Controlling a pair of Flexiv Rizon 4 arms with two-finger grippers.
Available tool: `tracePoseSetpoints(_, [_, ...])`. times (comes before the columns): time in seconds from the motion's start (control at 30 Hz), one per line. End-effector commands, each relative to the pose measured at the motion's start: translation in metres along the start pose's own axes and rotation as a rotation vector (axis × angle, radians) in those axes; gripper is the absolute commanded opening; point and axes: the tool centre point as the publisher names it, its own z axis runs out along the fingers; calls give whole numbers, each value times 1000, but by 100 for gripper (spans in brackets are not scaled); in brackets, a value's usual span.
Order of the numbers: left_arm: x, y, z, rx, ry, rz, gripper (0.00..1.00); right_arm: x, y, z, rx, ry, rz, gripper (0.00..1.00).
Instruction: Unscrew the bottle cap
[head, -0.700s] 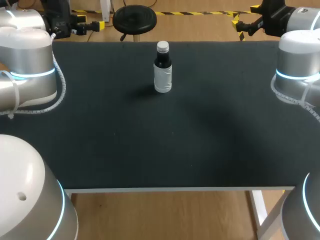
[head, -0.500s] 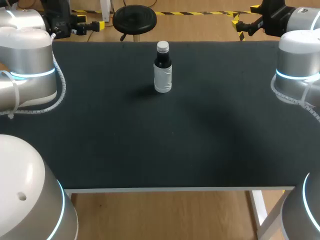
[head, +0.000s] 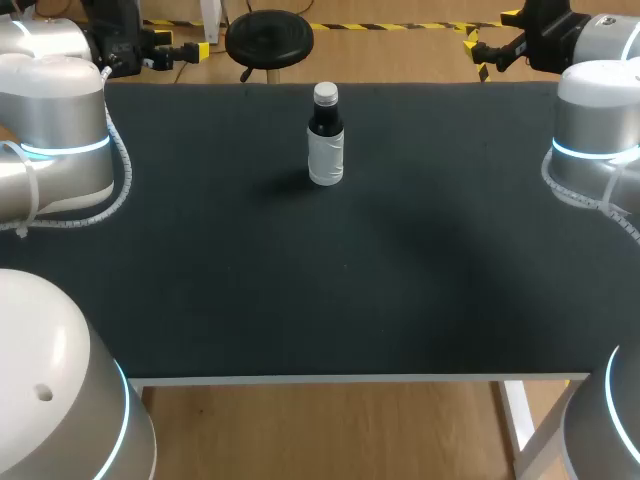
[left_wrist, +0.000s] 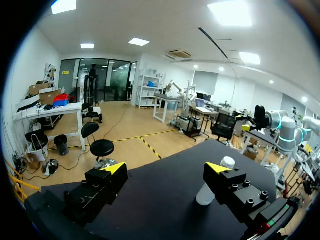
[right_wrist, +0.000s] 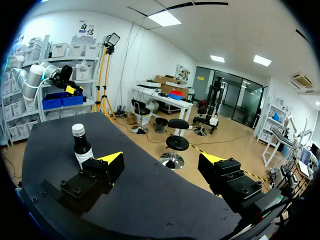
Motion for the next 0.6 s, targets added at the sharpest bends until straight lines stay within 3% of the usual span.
tracePoseSetpoints(0.03, [0,0,0,-1,1,-1,100,0,-1,0,-2,1,0,100])
tracePoseSetpoints(0.13, [0,0,0,-1,1,-1,100,0,-1,0,-2,1,0,100])
tracePoseSetpoints(0.3, [10,5,-1,62,107,70,100,0,-1,0,-2,1,0,100])
tracePoseSetpoints(0.43, [20,11,2,143,259,138,100,0,-1,0,-2,1,0,100])
tracePoseSetpoints(0.6, [37,25,14,184,457,200,100,0,-1,0,-2,1,0,100])
